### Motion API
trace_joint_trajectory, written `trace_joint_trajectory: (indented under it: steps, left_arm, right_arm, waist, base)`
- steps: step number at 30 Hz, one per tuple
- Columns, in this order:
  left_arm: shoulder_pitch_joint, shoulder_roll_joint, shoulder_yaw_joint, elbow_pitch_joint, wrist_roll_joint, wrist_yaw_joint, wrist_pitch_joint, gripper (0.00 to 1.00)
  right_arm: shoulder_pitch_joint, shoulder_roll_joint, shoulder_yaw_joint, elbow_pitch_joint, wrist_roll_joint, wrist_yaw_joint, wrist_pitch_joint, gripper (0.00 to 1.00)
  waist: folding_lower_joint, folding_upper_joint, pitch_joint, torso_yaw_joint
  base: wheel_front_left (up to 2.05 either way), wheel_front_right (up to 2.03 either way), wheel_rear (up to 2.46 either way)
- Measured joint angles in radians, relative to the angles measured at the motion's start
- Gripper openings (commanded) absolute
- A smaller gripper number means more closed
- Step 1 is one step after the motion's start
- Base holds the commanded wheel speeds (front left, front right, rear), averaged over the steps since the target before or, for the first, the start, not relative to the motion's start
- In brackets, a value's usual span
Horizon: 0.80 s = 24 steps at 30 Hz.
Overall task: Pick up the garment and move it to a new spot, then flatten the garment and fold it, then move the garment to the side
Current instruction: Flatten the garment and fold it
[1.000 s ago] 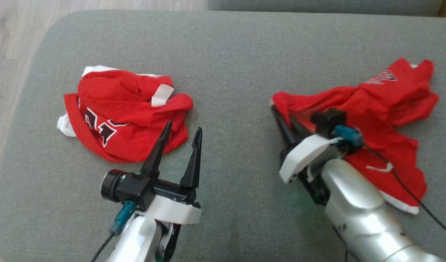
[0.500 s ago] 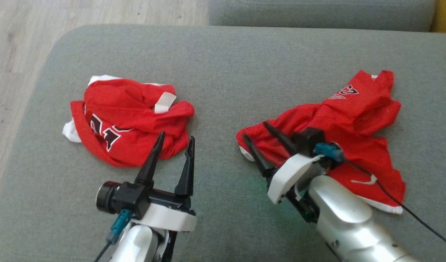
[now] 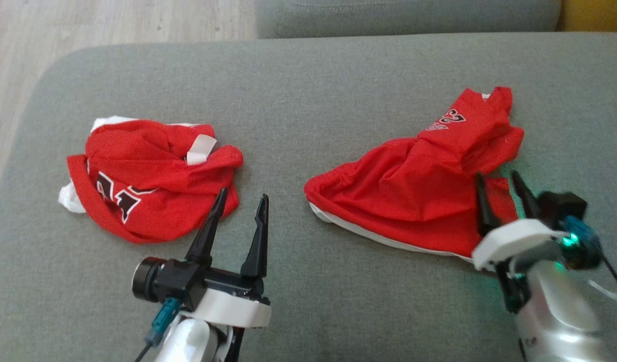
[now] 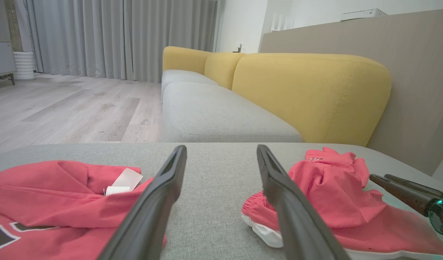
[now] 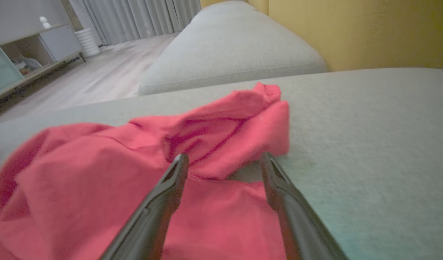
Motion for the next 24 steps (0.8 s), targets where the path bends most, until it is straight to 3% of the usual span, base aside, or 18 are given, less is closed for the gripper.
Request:
trace_joint_trajectory:
  steps: [4,11,13,17,24]
  left_arm:
    - [-0.002,0.000,-0.001,0.000,0.006,-0.001,0.000,1.00]
    - [-0.034,0.000,-0.003,0.000,0.006,-0.010,0.000,1.00]
    - [-0.043,0.000,-0.002,0.000,0.006,-0.010,0.000,1.00]
    - [-0.044,0.000,-0.002,0.002,0.006,-0.011,0.000,1.00]
    - [-0.044,0.000,-0.002,0.003,0.006,-0.010,0.000,1.00]
  right_arm:
    - [0.004,0.004,-0.102,-0.003,-0.052,0.000,0.035,1.00]
    - [-0.036,0.007,-0.148,0.046,-0.124,0.000,0.144,0.97]
    - [-0.051,0.007,-0.148,0.052,-0.138,0.000,0.163,0.00]
    - [-0.070,0.010,-0.161,0.049,-0.167,0.000,0.178,0.00]
    - [-0.073,0.017,-0.288,-0.008,-0.294,0.000,0.200,0.00]
  waist:
    - [0.0000,0.0000,0.025,-0.002]
    - [0.0001,0.0000,0.066,0.009]
    - [0.0000,0.0000,0.072,0.014]
    - [0.0001,0.0000,0.076,0.017]
    - [0.0000,0.0000,0.069,0.021]
  base:
    - [0.00,0.00,0.00]
    - [0.00,0.00,0.00]
    - [0.00,0.00,0.00]
    - [0.00,0.00,0.00]
    - [0.00,0.00,0.00]
